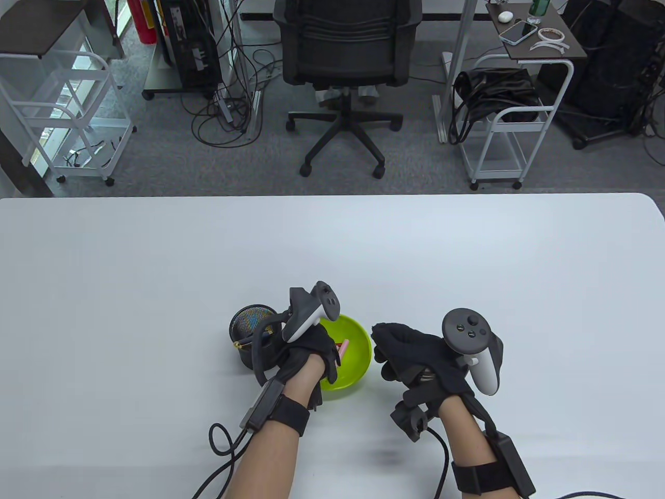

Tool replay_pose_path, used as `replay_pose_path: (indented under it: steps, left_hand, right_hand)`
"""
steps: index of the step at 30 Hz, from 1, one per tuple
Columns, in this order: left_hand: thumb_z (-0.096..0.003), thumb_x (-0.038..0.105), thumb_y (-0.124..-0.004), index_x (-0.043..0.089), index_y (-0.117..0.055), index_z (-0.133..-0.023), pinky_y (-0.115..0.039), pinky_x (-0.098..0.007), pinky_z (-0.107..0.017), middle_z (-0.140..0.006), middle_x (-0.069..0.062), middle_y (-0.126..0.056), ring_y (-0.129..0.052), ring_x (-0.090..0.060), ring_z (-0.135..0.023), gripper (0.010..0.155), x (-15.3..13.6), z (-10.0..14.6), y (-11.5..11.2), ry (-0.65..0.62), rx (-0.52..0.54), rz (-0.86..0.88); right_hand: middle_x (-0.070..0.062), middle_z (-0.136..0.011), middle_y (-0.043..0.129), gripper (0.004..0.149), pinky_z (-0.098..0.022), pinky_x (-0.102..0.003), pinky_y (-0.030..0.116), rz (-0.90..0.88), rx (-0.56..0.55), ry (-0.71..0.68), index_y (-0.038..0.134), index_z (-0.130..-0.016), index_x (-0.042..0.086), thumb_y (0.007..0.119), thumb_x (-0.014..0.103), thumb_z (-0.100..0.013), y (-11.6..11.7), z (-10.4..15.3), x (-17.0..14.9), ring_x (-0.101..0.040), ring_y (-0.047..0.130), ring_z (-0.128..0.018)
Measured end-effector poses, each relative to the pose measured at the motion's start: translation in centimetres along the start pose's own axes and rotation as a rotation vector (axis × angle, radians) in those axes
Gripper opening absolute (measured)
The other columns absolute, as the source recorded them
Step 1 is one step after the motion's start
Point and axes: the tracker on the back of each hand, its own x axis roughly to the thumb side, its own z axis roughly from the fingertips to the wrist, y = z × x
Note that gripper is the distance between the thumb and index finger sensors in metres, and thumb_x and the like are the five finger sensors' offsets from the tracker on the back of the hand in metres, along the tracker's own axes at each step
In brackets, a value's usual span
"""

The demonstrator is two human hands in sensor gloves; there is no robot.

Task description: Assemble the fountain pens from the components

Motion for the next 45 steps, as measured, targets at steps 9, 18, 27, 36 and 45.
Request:
replay_pose_path:
  steps: [9,18,27,36,45]
  left_hand:
    - [-0.0510,0.043,-0.085,-0.004,-0.097,-0.066,-0.088,-0.031,0.006,-0.029,0.001,-0.109,-0.103,-0.001,0.002,0.051,1.0,-1.5,-0.8,0.053,-0.038,-0.090]
    - [-0.0501,0.043,-0.088,-0.004,-0.097,-0.064,-0.088,-0.032,0.004,-0.029,0.001,-0.110,-0.103,-0.003,0.001,0.049,1.1,-1.8,-1.1,0.063,-0.017,-0.098]
    - [-0.0487,0.037,-0.091,-0.007,-0.093,-0.063,-0.088,-0.033,0.001,-0.031,0.001,-0.108,-0.102,-0.004,0.000,0.046,1.7,-2.0,-1.6,0.058,-0.008,-0.123]
    - [-0.0487,0.039,-0.092,-0.004,-0.094,-0.064,-0.088,-0.035,-0.005,-0.032,0.002,-0.106,-0.102,-0.006,-0.004,0.046,1.7,-2.3,-1.8,0.005,0.000,-0.132]
    - [-0.0449,0.044,-0.091,0.004,-0.095,-0.071,-0.088,-0.037,-0.009,-0.035,0.002,-0.104,-0.101,-0.006,-0.009,0.048,0.7,-1.4,-0.6,-0.024,0.049,-0.119]
  right_hand:
    - [-0.018,-0.069,0.094,0.062,-0.034,-0.054,0.085,-0.019,-0.001,-0.005,0.080,-0.090,0.008,0.072,0.052,-0.047,-0.3,0.0,0.1,-0.030,0.100,-0.037]
    - [-0.018,-0.069,0.094,0.062,-0.034,-0.054,0.084,-0.019,0.007,0.003,0.080,-0.090,0.007,0.072,0.052,-0.047,-0.2,0.0,0.1,-0.030,0.100,-0.037]
    - [-0.018,-0.069,0.094,0.062,-0.034,-0.055,0.084,-0.010,0.010,0.013,0.080,-0.090,0.007,0.073,0.052,-0.047,-0.1,0.0,0.1,-0.030,0.100,-0.037]
    - [-0.018,-0.069,0.094,0.062,-0.034,-0.055,0.084,-0.009,0.015,0.018,0.080,-0.090,0.008,0.072,0.052,-0.047,0.0,-0.1,0.1,-0.030,0.100,-0.037]
    - [-0.018,-0.069,0.094,0.063,-0.033,-0.054,0.085,-0.009,0.017,0.026,0.079,-0.091,0.007,0.072,0.052,-0.047,0.0,-0.1,0.1,-0.030,0.100,-0.037]
